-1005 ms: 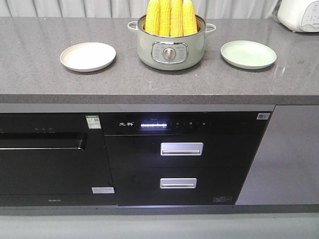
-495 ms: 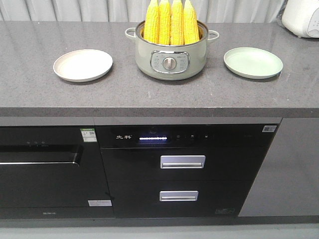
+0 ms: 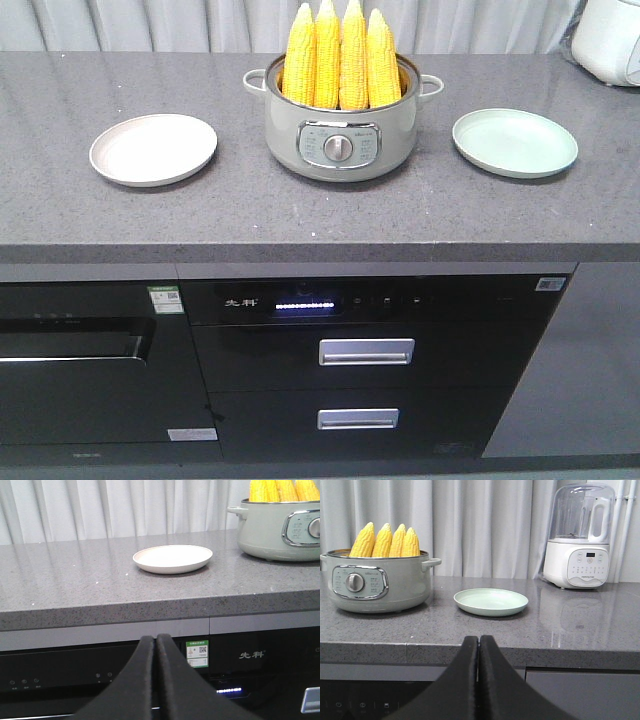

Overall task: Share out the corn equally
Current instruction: 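Drive closer and center the base in front of the corn pot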

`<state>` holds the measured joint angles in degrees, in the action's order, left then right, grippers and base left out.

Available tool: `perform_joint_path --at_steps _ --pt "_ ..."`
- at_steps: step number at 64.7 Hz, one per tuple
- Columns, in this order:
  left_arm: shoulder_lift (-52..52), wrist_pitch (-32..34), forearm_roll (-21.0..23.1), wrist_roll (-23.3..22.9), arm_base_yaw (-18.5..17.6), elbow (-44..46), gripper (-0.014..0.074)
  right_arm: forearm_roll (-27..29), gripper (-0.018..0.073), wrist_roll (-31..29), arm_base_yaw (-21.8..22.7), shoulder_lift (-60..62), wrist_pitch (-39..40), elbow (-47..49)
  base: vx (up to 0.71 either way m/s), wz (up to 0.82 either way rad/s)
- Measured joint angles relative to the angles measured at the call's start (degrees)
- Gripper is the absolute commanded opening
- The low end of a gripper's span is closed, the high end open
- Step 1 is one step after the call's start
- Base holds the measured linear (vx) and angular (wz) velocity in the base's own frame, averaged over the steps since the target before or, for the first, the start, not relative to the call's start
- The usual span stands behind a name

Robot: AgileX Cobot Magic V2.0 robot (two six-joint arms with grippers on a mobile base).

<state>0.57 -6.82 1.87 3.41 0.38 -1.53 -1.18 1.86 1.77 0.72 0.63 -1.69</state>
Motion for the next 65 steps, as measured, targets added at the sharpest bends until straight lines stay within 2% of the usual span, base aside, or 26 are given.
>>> perform_joint_path --at_steps 65 --pt "0.0 0.0 0.0 0.0 0.0 0.0 -0.0006 0.0 -0.0004 0.0 0.0 0.0 0.0 0.0 0.1 0.0"
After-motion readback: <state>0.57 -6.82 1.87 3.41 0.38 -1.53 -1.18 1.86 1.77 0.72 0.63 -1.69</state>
